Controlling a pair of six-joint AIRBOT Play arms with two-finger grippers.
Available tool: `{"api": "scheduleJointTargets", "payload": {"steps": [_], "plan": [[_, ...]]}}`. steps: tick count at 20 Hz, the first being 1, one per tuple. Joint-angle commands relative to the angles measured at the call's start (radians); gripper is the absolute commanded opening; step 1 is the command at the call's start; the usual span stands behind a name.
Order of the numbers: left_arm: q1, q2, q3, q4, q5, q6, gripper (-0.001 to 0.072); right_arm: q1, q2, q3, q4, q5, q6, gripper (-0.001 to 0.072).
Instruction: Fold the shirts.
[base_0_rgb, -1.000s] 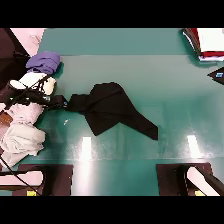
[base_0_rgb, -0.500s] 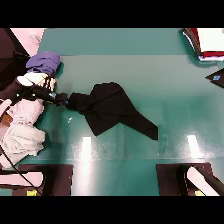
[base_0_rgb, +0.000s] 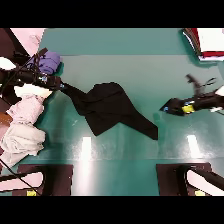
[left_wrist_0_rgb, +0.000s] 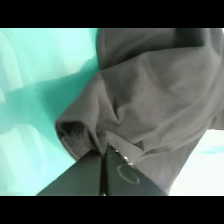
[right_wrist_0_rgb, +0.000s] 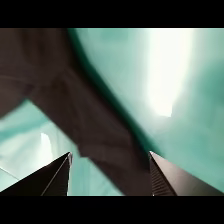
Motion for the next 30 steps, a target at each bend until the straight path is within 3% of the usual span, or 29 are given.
{"api": "scheduleJointTargets", "payload": {"steps": [1,5,7,8,9,10,11,15,18,22,30], "plan": [[0.000,0.012,0.009,-0.002,-0.028,-0.003,0.0025,0.112,-0.161,-0.016,-0.005,-0.083,-0.069,0.0555],[0.000,0.012,0.009,-0.003,-0.030,-0.003,0.0025,0.164,-0.271,0.048,-0.003,-0.057,-0.071,0.0550],[0.000,0.012,0.009,-0.003,-0.031,-0.003,0.0025,0.198,-0.299,0.068,-0.003,-0.013,-0.071,0.0427],[0.000,0.012,0.009,-0.002,-0.034,-0.003,0.0025,0.216,-0.305,0.071,-0.003,-0.002,-0.071,0.0423],[0.000,0.012,0.009,-0.002,-0.038,-0.004,0.0025,0.230,-0.306,0.071,-0.005,-0.003,-0.073,0.0266],[0.000,0.016,0.009,0.000,-0.032,-0.015,0.0024,0.239,-0.303,0.071,-0.003,-0.004,-0.083,0.0039],[0.000,0.026,0.011,0.001,-0.013,-0.031,0.0024,0.240,-0.290,0.071,-0.002,-0.012,-0.094,0.0013],[0.002,0.138,0.119,0.002,0.085,-0.076,0.0024,0.169,-0.100,0.159,-0.001,-0.056,-0.111,0.0011],[0.002,0.270,0.293,0.002,0.127,-0.080,0.0024,0.063,0.107,0.373,-0.001,-0.150,-0.031,0.0011],[0.002,0.429,0.537,0.002,0.147,-0.080,0.0024,-0.057,0.284,0.698,-0.002,-0.225,-0.028,0.0011],[0.002,0.579,0.827,-0.019,0.124,-0.116,0.0024,-0.315,0.434,1.064,-0.001,-0.169,-0.028,0.0009]]}}
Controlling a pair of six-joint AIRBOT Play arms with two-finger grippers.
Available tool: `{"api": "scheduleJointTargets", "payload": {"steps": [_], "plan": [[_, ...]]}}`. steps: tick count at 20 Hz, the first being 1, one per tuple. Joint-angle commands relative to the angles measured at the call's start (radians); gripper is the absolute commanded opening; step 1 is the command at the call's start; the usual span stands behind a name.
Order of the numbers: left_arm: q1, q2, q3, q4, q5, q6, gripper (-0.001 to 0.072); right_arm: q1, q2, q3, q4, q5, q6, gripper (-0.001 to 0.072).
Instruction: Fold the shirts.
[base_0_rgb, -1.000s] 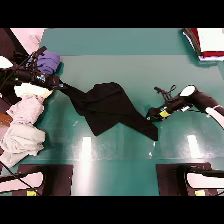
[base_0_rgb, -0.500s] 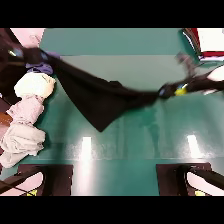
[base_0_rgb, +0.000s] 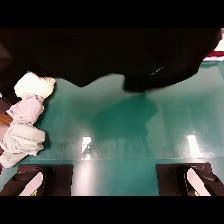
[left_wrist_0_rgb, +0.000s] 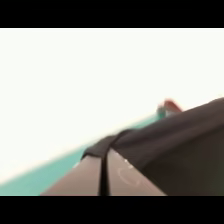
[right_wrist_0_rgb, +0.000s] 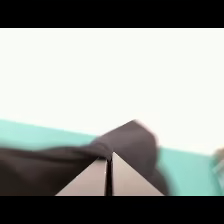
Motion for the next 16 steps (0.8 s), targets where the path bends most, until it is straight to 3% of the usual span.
{"api": "scheduleJointTargets", "payload": {"steps": [1,6,10,13,16], "plan": [[0.001,0.048,0.109,-0.016,-0.018,-0.037,0.0024,-0.152,0.037,0.168,-0.003,0.050,0.002,0.0009],[0.001,0.060,0.037,0.015,-0.050,-0.042,0.0024,-0.402,-0.107,0.377,0.089,0.252,0.024,0.0008],[0.001,-0.016,-0.207,0.047,-0.073,-0.055,0.0024,-0.326,-0.249,0.225,0.203,0.320,0.047,0.0008],[0.001,-0.148,-0.418,0.047,-0.096,-0.068,0.0025,-0.117,-0.385,0.038,0.044,0.340,0.066,0.0009],[0.001,-0.312,-0.593,0.048,-0.029,-0.042,0.0025,0.064,-0.548,-0.077,-0.167,0.238,0.070,0.0009]]}}
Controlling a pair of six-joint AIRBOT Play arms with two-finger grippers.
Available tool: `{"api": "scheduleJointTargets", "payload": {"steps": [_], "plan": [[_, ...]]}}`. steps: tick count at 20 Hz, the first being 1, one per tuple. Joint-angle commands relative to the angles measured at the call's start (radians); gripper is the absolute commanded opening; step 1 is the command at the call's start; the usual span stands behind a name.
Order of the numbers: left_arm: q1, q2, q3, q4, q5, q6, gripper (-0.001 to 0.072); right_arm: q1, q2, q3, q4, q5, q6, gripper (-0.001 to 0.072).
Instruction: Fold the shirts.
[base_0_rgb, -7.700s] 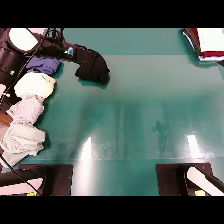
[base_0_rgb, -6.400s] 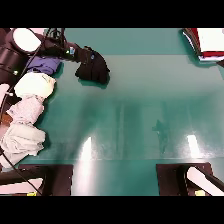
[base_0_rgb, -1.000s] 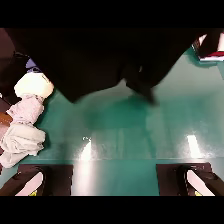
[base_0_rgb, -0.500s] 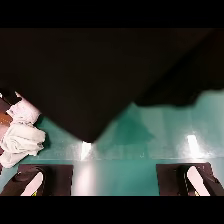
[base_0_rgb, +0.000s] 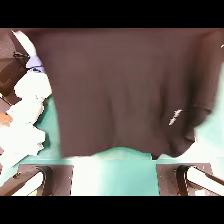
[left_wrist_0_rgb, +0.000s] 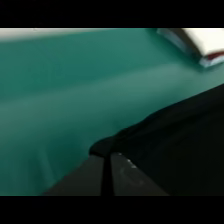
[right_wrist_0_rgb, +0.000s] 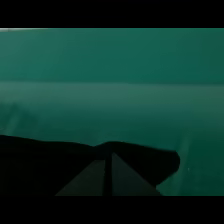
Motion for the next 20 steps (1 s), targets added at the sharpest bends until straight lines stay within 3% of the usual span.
{"api": "scheduleJointTargets", "payload": {"steps": [1,4,7,8,9,10,12,15,16,18,20], "plan": [[0.001,-0.192,-0.195,0.005,0.092,0.052,0.0025,0.193,-0.185,-0.133,-0.224,-0.124,0.025,0.0009],[0.001,-0.394,-0.212,-0.004,0.185,0.080,0.0026,0.272,-0.335,-0.154,-0.279,-0.309,0.076,0.0011],[0.001,-0.513,-0.212,-0.038,0.222,0.079,0.0026,0.306,-0.433,-0.154,-0.263,-0.381,0.094,0.0013],[0.001,-0.533,-0.212,-0.041,0.228,0.079,0.0055,0.311,-0.454,-0.154,-0.261,-0.381,0.094,0.0047],[0.001,-0.539,-0.212,-0.040,0.233,0.079,0.0330,0.312,-0.470,-0.154,-0.262,-0.372,0.094,0.0313],[0.002,-0.538,-0.210,-0.037,0.238,0.078,0.0593,0.310,-0.475,-0.154,-0.262,-0.353,0.094,0.0477],[0.031,-0.534,-0.171,-0.027,0.165,0.072,0.0496,0.294,-0.456,-0.154,-0.261,-0.290,0.094,0.0472],[0.110,-0.509,-0.134,-0.017,-0.087,0.078,0.0494,0.251,-0.375,-0.155,-0.262,-0.090,0.074,0.0465],[0.127,-0.495,-0.156,0.016,-0.150,0.080,0.0494,0.235,-0.348,-0.155,-0.261,-0.009,0.064,0.0431],[0.141,-0.446,-0.274,0.098,-0.206,0.080,0.0494,0.219,-0.290,-0.181,-0.261,0.101,0.050,0.0431],[0.140,-0.364,-0.451,0.128,-0.177,0.090,0.0494,0.214,-0.209,-0.279,-0.261,0.114,0.048,0.0431]]}}
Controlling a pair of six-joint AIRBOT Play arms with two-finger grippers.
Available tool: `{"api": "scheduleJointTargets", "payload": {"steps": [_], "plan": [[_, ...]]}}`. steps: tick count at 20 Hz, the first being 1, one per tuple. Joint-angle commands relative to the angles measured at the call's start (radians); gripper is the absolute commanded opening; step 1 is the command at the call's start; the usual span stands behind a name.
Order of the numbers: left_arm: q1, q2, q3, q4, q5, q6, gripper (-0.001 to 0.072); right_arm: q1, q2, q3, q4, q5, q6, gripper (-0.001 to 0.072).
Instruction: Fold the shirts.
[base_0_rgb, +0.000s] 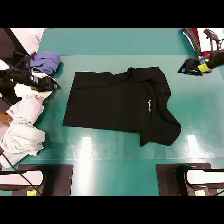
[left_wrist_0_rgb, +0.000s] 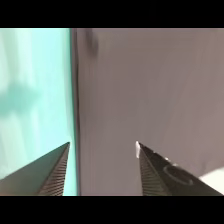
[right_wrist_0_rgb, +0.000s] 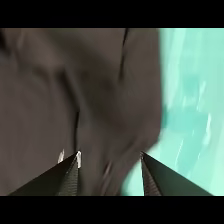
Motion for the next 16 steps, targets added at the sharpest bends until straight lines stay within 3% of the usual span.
{"api": "scheduleJointTargets", "payload": {"steps": [1,6,13,14,16], "plan": [[0.020,0.123,-0.254,0.073,-0.022,0.022,0.0494,-0.020,0.130,-0.140,0.002,0.115,-0.014,0.0431],[0.020,0.262,-0.568,0.064,0.098,0.028,0.0494,-0.022,0.288,-0.391,0.029,0.039,-0.014,0.0431],[-0.060,0.259,-0.601,0.022,0.178,0.024,0.0493,-0.022,0.398,-0.545,0.027,0.011,-0.014,0.0431],[-0.079,0.259,-0.601,0.022,0.206,0.011,0.0448,-0.022,0.414,-0.569,0.024,0.012,-0.014,0.0431],[-0.090,0.259,-0.601,0.019,0.257,-0.006,0.0123,-0.022,0.446,-0.629,0.017,0.011,-0.014,0.0431]]}}
